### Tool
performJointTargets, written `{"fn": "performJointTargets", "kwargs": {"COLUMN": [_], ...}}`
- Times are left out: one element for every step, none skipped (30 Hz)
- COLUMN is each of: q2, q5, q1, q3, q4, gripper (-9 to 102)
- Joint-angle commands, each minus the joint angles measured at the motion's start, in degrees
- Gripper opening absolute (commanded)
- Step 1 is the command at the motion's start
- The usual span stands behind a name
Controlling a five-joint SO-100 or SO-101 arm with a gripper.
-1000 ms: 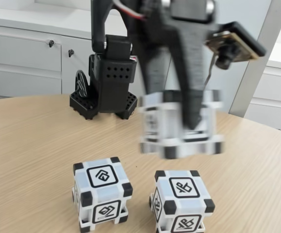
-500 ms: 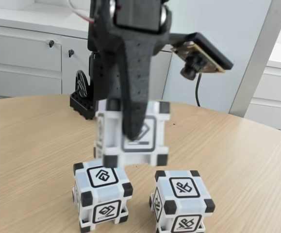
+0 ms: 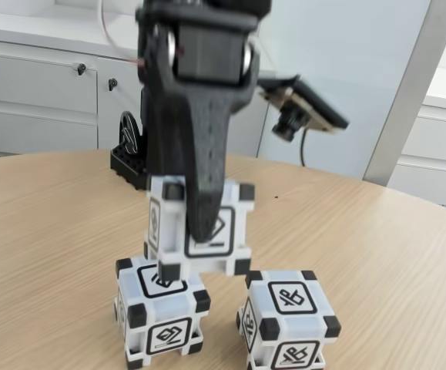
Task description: Stack cubes from left to right.
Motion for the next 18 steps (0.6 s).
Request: {"fn": "performJointTargets", "kwargs": {"q2": [2.1, 2.1, 2.1, 2.1, 2.1, 2.1, 2.1, 2.1, 2.1, 2.1, 2.2, 2.2, 2.2, 2.2, 2.2, 2.2, 2.2, 2.2], "q5": [-1.0, -1.0, -1.0, -1.1, -1.1, -1.0, -1.0, -1.0, -0.9, -0.9, -1.0, -1.0, -1.1, -1.1, -1.1, -1.2, -1.3, -1.4], "q1": [0.6, 0.6, 0.6, 0.6, 0.6, 0.6, 1.0, 1.7, 2.6, 3.6, 4.5, 5.0, 5.2, 5.2, 5.2, 5.2, 5.2, 5.2], "q3": [0.4, 0.4, 0.4, 0.4, 0.4, 0.4, 0.4, 0.4, 0.4, 0.4, 0.4, 0.4, 0.4, 0.4, 0.4, 0.4, 0.4, 0.4], "q4": [0.2, 0.2, 0.2, 0.2, 0.2, 0.2, 0.2, 0.2, 0.2, 0.2, 0.2, 0.2, 0.2, 0.2, 0.2, 0.2, 0.2, 0.2], "gripper": [17, 17, 17, 17, 17, 17, 17, 17, 17, 17, 17, 17, 17, 17, 17, 17, 17, 17]}}
